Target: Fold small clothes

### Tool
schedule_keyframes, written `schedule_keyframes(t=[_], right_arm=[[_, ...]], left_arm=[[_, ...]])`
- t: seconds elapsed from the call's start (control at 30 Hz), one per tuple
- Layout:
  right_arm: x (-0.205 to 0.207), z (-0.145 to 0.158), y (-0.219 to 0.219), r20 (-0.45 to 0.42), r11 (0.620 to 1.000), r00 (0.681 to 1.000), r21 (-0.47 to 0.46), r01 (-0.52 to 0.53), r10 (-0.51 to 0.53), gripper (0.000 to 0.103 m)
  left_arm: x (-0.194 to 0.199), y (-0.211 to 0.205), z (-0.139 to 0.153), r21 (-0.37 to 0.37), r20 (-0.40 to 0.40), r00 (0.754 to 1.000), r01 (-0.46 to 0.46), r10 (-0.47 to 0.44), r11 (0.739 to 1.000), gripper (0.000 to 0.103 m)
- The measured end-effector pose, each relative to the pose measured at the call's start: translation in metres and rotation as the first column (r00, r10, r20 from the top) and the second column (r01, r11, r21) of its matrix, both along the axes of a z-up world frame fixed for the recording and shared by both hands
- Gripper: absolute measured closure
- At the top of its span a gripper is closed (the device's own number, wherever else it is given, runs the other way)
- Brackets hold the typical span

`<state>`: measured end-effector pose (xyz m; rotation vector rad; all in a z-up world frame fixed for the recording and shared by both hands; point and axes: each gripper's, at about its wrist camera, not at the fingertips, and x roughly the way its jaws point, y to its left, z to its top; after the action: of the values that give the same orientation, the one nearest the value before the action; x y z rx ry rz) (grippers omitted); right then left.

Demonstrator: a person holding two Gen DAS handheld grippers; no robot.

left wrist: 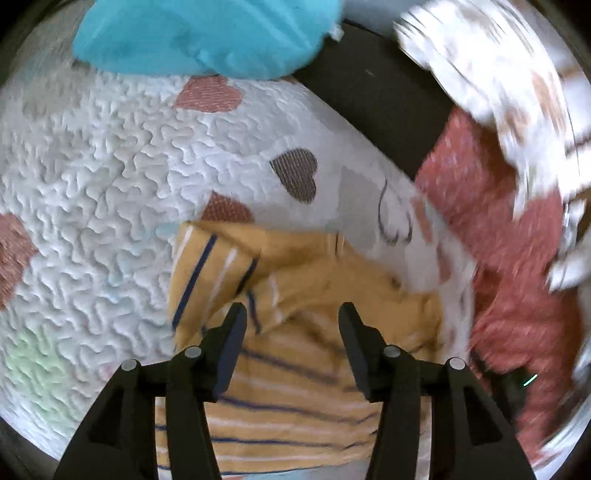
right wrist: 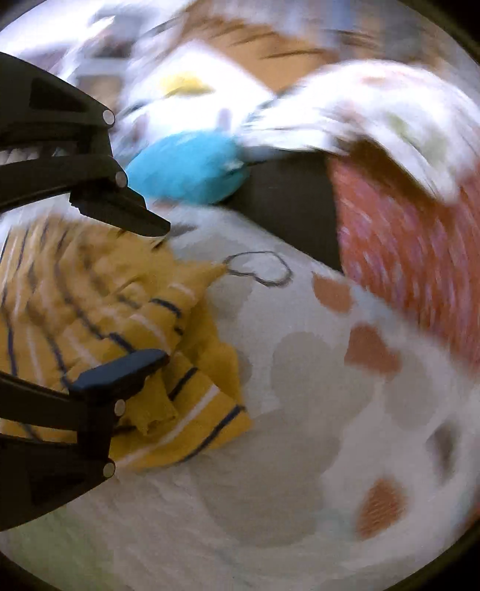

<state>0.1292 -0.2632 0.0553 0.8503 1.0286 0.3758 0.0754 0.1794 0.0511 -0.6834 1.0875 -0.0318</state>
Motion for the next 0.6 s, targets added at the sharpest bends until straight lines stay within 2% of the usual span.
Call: schedule_keyframes(t=[0.07, 0.13, 0.2, 0.23, 0.27, 0.3, 0.33, 0.4, 0.43, 0.5, 0.6], right_arm=[[-0.004, 0.009, 0.026, 0.050, 0.987, 0.991, -0.110, -0.119, 0.125, 0.044], [-0.003, 0.009, 0.056, 0.056, 0.959, 0.973, -0.190, -0.209, 0.224, 0.050], [0.002, 0.003, 0.080, 0.042, 0.940, 0.961, -0.223, -0.258, 0.274, 0.051], [0.006, -0.001, 0.089, 0.034, 0.932, 0.955, -0.228, -0.281, 0.296, 0.051], [0.010, -0.006, 0.096, 0.023, 0.921, 0.949, -0.249, -0.300, 0.315, 0.051], [0.015, -0.011, 0.103, 0.011, 0.903, 0.944, -0.295, -0.311, 0.329, 0.051], [0.021, -0.016, 0.106, 0.000, 0.882, 0.944, -0.355, -0.309, 0.331, 0.051], [0.034, -0.027, 0.098, -0.023, 0.847, 0.955, -0.456, -0.272, 0.294, 0.054], [0.039, -0.033, 0.089, -0.028, 0.845, 0.964, -0.475, -0.244, 0.263, 0.055], [0.049, -0.042, 0.065, -0.029, 0.880, 0.979, -0.434, -0.193, 0.200, 0.059], [0.056, -0.054, 0.035, -0.052, 0.934, 0.988, -0.324, -0.153, 0.144, 0.064]], left_arm=[[-0.003, -0.015, -0.008, 0.034, -0.001, 0.998, 0.056, -0.056, 0.998, 0.053], [0.003, -0.032, -0.018, 0.057, -0.015, 0.993, 0.117, -0.116, 0.991, 0.053], [0.012, -0.045, -0.028, 0.084, -0.029, 0.987, 0.163, -0.161, 0.983, 0.053], [0.020, -0.051, -0.034, 0.131, -0.052, 0.983, 0.182, -0.176, 0.975, 0.053], [0.025, -0.053, -0.036, 0.177, -0.070, 0.982, 0.185, -0.175, 0.967, 0.053], [0.033, -0.052, -0.042, 0.260, -0.101, 0.982, 0.183, -0.162, 0.948, 0.053], [0.039, -0.049, -0.045, 0.313, -0.121, 0.982, 0.174, -0.142, 0.934, 0.055], [0.050, -0.034, -0.051, 0.380, -0.144, 0.985, 0.141, -0.092, 0.914, 0.061], [0.055, -0.021, -0.054, 0.402, -0.146, 0.988, 0.111, -0.056, 0.909, 0.061], [0.061, 0.002, -0.058, 0.410, -0.149, 0.989, 0.061, 0.001, 0.910, 0.060], [0.062, 0.045, -0.069, 0.248, -0.173, 0.982, -0.029, 0.074, 0.968, 0.058]])
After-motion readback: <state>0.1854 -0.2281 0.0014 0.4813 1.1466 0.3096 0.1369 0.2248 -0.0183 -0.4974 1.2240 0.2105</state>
